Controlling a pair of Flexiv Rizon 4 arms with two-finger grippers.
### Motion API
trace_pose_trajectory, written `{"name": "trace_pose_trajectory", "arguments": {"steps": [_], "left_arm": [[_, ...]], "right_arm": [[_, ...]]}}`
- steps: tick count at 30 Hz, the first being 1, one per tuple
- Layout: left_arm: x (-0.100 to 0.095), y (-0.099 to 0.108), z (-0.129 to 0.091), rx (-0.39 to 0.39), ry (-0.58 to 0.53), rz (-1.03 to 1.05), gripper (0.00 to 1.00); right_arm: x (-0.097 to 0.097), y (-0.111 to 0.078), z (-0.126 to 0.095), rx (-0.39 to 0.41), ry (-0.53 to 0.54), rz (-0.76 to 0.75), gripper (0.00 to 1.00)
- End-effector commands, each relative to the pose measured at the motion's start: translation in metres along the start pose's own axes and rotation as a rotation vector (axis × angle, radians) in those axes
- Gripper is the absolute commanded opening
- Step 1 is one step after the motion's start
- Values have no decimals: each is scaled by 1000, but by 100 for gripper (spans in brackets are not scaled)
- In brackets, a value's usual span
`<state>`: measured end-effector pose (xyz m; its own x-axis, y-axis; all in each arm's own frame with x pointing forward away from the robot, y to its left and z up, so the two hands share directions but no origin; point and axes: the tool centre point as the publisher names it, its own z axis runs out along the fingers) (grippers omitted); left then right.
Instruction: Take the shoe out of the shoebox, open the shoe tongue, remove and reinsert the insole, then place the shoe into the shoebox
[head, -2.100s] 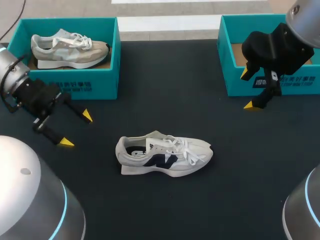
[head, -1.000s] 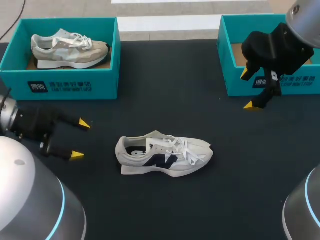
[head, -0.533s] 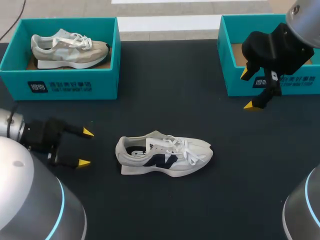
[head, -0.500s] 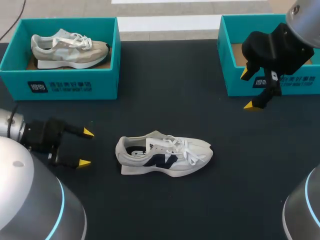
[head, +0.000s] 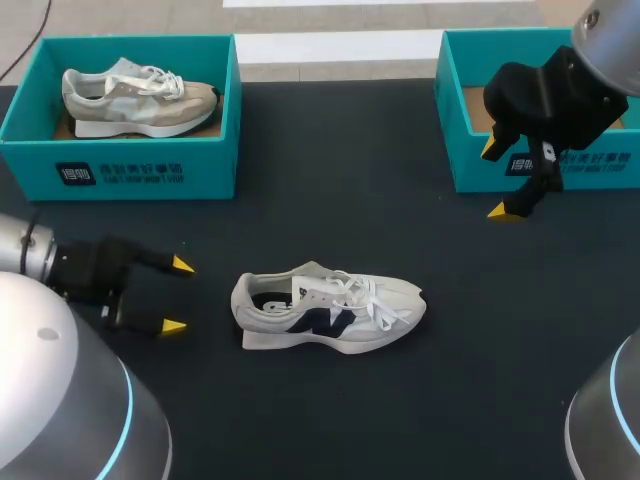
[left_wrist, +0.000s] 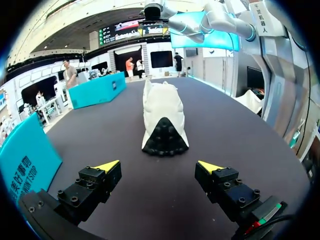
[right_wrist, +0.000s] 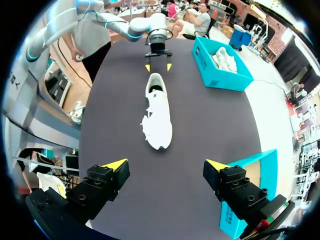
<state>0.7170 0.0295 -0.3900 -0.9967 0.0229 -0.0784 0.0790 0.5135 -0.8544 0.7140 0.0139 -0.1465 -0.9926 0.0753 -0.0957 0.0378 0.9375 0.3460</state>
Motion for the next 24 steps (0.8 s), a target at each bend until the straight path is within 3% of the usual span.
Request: {"name": "trace_pose_trajectory", "arguments": {"steps": [1,12,24], "left_arm": [[6,-5,20,0,1,5,100],[9,-17,47,36,-2,-12,100],[8,-28,65,11,-13,-85,100]], "right_arm": [[-2,1,1,4,2,2,100],[-2,1,1,4,2,2,100],[-2,1,1,4,2,2,100]]}}
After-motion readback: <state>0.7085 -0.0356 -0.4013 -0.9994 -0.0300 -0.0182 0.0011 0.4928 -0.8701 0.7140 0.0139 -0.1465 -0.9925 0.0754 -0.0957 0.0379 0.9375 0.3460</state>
